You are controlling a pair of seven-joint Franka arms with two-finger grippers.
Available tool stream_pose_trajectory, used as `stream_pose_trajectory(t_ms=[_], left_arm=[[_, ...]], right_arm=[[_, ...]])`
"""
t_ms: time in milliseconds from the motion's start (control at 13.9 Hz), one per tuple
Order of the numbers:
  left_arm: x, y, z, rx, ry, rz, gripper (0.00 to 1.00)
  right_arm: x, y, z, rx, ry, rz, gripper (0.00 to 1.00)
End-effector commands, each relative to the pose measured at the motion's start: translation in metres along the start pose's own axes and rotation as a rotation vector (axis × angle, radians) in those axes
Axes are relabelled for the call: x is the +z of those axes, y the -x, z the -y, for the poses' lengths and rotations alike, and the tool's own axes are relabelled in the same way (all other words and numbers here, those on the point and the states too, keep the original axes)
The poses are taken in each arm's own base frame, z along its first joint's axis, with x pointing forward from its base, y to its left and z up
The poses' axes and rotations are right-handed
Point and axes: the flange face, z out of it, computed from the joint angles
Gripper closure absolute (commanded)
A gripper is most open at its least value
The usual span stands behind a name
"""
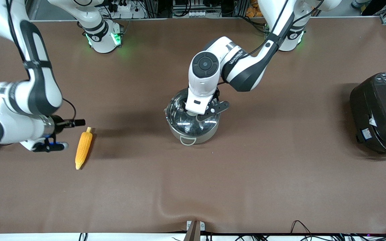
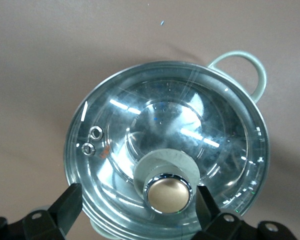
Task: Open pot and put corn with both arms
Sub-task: 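Grasp the lid knob with the left gripper while the right gripper reaches the corn, then lift the lid with the left gripper while the right gripper grasps the corn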
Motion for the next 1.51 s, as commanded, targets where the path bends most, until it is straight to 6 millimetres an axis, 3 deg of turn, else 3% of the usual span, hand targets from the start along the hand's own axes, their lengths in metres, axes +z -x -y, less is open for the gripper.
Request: stream_pose_trajectory(t_ms=[0, 432, 576, 791, 1079, 1151, 1223, 1295, 1367, 1439], left_arm=[[0.004, -0.001, -0.009, -0.020, 0.008, -0.037, 0.00], [0.025, 0.009, -0.019, -0.004, 0.004, -0.064, 0.01], [0.032, 0.015, -0.021, 0.016, -0.011, -0.082, 0.09], [0.031, 0.016, -0.021, 0.007, -0.009, -0.082, 0.34], [0.032, 0.019, -0.021, -0.024, -0.012, -0.082, 0.78], [0.026, 0.020, -0.021, -0.024, -0.006, -0.084, 0.92], [0.011, 0.019, -0.018, -0.029, 0.007, -0.082, 1.00], [-0.009, 0.018, -0.014, -0.032, 0.031, -0.087, 1.00], [-0.029, 0.018, -0.006, -0.036, 0.027, -0.092, 1.00], [-0.057, 0.014, 0.010, -0.036, 0.008, -0.093, 1.00]], right_arm=[[0.033, -0.030, -0.014, 0.008, -0.007, -0.052, 0.00], [0.073, -0.054, -0.038, 0.037, 0.000, -0.103, 0.00], [0.082, -0.061, -0.042, 0.051, 0.002, -0.133, 0.00], [0.098, -0.068, -0.046, 0.124, -0.027, -0.149, 0.00], [0.120, -0.069, -0.044, 0.178, -0.031, -0.170, 0.00], [0.130, -0.066, -0.044, 0.168, -0.024, -0.164, 0.00], [0.131, -0.065, -0.044, 0.160, -0.020, -0.162, 0.00], [0.129, -0.065, -0.045, 0.147, -0.017, -0.165, 0.11], [0.130, -0.065, -0.045, 0.131, -0.014, -0.164, 0.49], [0.130, -0.065, -0.046, 0.126, -0.013, -0.162, 0.79]])
